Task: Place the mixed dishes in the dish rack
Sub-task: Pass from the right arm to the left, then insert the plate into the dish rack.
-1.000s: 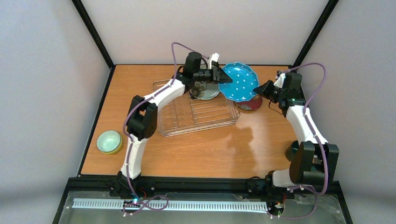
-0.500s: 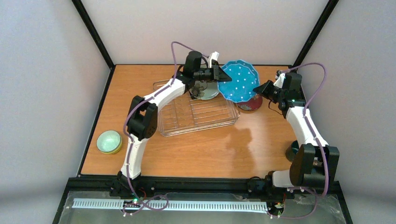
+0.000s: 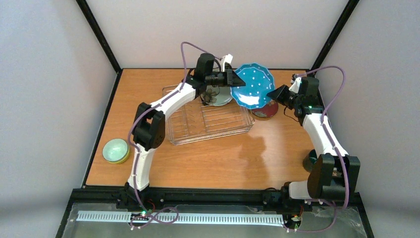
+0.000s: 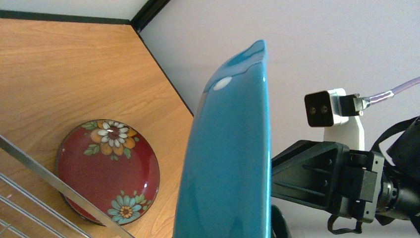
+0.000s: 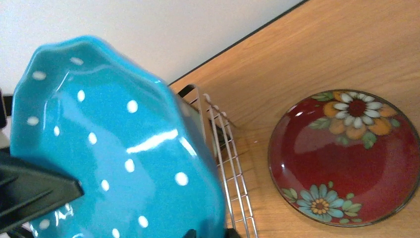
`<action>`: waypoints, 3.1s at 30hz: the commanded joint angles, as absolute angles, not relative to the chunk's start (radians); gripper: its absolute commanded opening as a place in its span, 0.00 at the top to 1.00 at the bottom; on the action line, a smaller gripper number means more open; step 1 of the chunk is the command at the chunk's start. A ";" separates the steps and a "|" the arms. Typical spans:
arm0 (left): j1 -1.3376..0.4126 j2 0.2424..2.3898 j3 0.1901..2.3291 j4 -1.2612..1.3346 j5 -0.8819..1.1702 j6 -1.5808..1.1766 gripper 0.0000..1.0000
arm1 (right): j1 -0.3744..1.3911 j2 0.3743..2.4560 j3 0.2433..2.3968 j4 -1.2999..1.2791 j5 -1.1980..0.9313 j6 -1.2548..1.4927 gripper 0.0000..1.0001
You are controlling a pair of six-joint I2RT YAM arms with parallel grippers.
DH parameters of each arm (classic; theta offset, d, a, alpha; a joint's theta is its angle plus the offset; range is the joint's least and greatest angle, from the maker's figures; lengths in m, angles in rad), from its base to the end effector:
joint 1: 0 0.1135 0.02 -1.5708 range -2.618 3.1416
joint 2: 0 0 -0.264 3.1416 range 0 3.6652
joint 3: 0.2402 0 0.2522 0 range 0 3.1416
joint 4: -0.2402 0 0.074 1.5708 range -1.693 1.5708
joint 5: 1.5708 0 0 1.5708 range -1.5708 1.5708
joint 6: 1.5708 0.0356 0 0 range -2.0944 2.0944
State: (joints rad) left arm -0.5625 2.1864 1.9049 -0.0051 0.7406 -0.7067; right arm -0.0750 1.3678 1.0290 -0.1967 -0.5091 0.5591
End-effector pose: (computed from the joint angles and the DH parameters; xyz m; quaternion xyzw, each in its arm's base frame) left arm 0.4276 -0.2980 0.2903 0.1624 0.7602 -0.5644 0.2778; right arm 0.3086 -0.0058 0.2936 0.1438 0.8379 0.3272 0.4125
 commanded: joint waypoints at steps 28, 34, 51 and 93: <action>-0.600 1.775 1.859 -0.254 0.211 -0.147 1.00 | -0.040 1.229 1.032 -0.204 -0.399 0.580 0.25; -0.600 1.653 1.736 -0.220 0.084 0.070 1.00 | -0.039 1.213 1.005 -0.198 -0.363 0.591 0.26; -0.596 1.579 1.455 -0.116 0.149 0.513 1.00 | -0.040 1.182 0.915 -0.051 -0.226 0.581 0.25; -0.560 1.901 1.629 -0.097 0.197 0.665 1.00 | -0.040 1.411 0.928 0.245 -0.202 0.587 0.26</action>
